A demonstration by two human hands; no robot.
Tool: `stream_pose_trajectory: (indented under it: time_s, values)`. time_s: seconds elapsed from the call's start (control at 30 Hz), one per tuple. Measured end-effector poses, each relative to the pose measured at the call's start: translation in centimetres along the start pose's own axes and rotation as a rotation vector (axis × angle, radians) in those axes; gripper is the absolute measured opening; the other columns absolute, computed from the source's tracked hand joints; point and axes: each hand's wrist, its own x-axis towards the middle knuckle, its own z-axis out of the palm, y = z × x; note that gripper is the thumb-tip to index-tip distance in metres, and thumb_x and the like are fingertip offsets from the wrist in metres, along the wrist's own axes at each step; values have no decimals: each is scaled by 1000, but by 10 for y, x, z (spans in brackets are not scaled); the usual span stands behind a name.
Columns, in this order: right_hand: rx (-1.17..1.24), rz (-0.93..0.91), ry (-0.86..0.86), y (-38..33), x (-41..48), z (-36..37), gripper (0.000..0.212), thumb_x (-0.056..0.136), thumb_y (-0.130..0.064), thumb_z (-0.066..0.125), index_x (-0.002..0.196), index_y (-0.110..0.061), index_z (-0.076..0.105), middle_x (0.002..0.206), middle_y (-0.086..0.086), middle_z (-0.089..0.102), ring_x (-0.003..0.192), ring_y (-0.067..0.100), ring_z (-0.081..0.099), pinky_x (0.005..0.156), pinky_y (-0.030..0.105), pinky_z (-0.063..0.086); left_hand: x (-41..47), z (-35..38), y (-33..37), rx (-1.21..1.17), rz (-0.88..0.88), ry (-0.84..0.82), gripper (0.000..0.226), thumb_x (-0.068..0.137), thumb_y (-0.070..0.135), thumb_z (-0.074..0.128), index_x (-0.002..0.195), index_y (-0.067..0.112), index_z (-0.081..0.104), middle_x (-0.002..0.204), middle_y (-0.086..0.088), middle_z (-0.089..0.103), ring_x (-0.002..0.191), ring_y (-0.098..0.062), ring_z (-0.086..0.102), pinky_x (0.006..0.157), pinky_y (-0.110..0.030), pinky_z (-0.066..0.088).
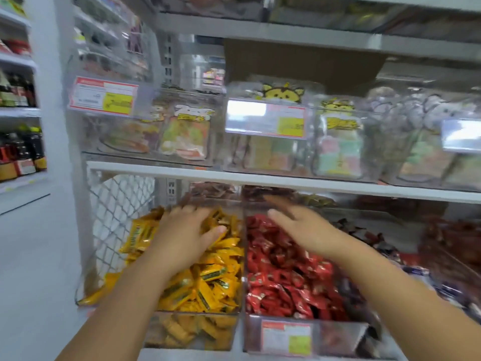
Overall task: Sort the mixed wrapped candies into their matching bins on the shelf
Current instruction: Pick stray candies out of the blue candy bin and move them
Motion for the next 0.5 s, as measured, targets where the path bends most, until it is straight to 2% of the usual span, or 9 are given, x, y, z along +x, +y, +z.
stream_pose_trajectory:
  time_s: [0.07,0.1,0.17,0.23,0.3,0.37,0.43,0.5]
  values:
    - [13,54,74,28,-33,-34,35,100,-24,48,135,-24,53,133,-14,53,123,-1,46,92,-1,28,0,6,38,-69,133,40,65,85,69,34,137,33,47,133,-1,53,124,-23,46,104,-34,36]
    - [0,97,106,45,-49,-50,32,100,-20,49,130,-22,58,129,-13,57,118,0,50,92,1,31,-2,13,59,-133,206,38,65,85,69,33,138,32,47,133,0,53,125,-21,46,106,-32,36]
    - [-45,190,172,80,-79,-82,27,99,-14,50,121,-20,63,119,-10,62,109,3,54,87,8,37,-7,28,102,-258,338,-7,63,88,67,35,141,33,44,146,4,44,135,-13,38,113,-22,24]
    - [-92,282,212,112,-106,-106,26,97,-7,50,118,-18,63,112,-3,64,102,8,54,79,11,38,-10,47,142,-341,420,-94,57,93,55,45,145,33,38,154,9,31,141,-4,25,114,-14,11]
    - [-185,389,155,140,-125,-120,27,95,-2,51,118,-12,64,111,2,64,103,11,56,78,11,38,-10,66,172,-377,453,-171,58,94,53,44,148,33,32,157,12,23,143,0,18,117,-17,10]
    - [-261,469,49,160,-137,-125,30,94,-3,53,121,-10,64,120,3,64,109,13,58,84,15,39,-7,82,190,-383,449,-226,62,94,58,40,149,34,26,158,13,19,144,0,17,119,-24,15]
    - [-287,493,-31,166,-143,-125,32,95,-11,57,126,-14,62,124,-2,61,107,10,55,83,15,37,-3,94,201,-378,431,-261,67,91,64,34,151,36,22,158,18,13,144,-1,13,119,-28,15]
    - [-327,478,-27,169,-143,-123,31,96,-22,57,127,-17,61,126,-5,60,111,10,55,80,13,34,-1,99,209,-370,417,-267,73,86,70,27,150,38,21,157,21,9,145,-1,8,120,-28,12]
